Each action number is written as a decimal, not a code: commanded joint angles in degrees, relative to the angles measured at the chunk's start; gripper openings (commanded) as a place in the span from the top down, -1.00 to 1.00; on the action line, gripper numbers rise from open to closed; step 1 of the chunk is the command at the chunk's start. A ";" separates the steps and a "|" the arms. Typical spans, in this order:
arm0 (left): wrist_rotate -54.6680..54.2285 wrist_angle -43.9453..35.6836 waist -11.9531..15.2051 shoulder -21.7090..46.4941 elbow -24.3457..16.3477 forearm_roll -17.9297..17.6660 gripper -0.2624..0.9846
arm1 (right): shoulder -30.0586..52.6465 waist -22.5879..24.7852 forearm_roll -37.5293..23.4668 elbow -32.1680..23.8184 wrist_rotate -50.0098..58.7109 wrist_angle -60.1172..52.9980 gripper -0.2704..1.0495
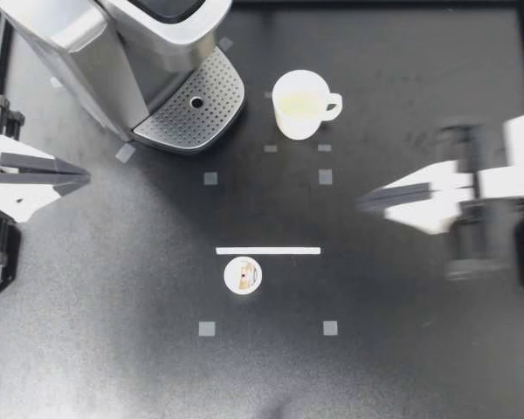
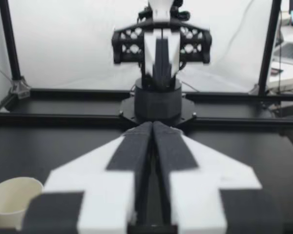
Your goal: Place the coffee capsule inside the capsule container, then place the cup onto the center of the cup tray.
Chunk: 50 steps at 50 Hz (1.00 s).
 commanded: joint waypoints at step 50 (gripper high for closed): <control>0.09 -0.26 0.09 0.44 1.67 0.00 0.37 | 33.75 3.87 1.49 -24.43 1.05 25.75 -0.86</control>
